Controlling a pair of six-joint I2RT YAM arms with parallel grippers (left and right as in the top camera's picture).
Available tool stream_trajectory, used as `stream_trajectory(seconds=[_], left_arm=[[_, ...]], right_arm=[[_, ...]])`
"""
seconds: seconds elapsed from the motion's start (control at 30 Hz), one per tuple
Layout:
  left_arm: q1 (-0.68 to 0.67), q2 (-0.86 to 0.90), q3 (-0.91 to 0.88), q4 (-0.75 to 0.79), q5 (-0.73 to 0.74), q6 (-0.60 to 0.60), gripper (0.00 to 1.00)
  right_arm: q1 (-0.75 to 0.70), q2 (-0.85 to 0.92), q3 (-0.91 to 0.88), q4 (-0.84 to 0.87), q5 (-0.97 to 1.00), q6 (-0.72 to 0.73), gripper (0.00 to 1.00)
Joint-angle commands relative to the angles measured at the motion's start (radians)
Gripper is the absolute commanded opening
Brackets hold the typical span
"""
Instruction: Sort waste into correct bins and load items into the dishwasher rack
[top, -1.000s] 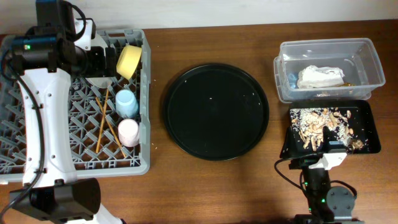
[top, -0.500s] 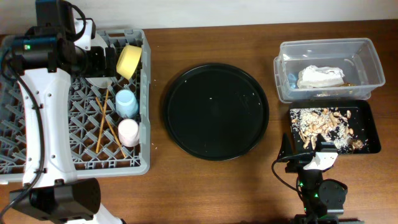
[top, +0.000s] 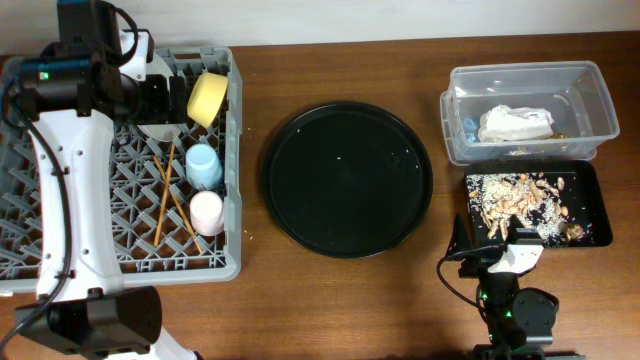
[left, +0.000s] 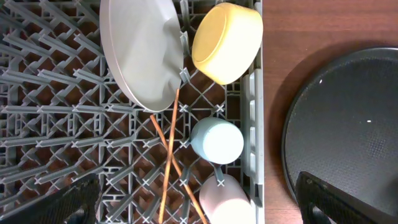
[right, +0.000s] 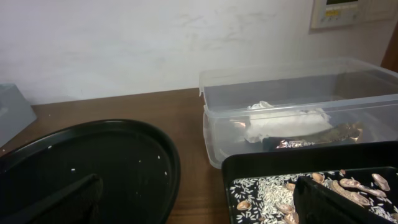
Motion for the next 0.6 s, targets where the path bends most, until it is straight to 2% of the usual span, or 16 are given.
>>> stream_trajectory(seconds=[0.0, 0.3, 0.4, 0.57], left_arm=[[-0.001, -0.002, 0.008, -0.001, 0.011, 0.005, 0.99], [-0.001, -0.059, 0.003, 0.021, -0.019, 0.005, 0.99], [-0.006, -0.145, -0.08, 0.208, 0.009, 0.026, 0.99], [-0.006, -0.34, -0.41, 0.645, 0.126, 0.107, 0.99]], right_arm=[[0.007, -0.011, -0.006, -0.003, 0.009, 0.003, 0.98], [0.007, -0.011, -0.006, -0.003, 0.009, 0.003, 0.98], [0.007, -0.011, -0.006, -0.003, 0.009, 0.003, 0.98], [0.007, -0.011, -0.006, -0.003, 0.009, 0.003, 0.99]])
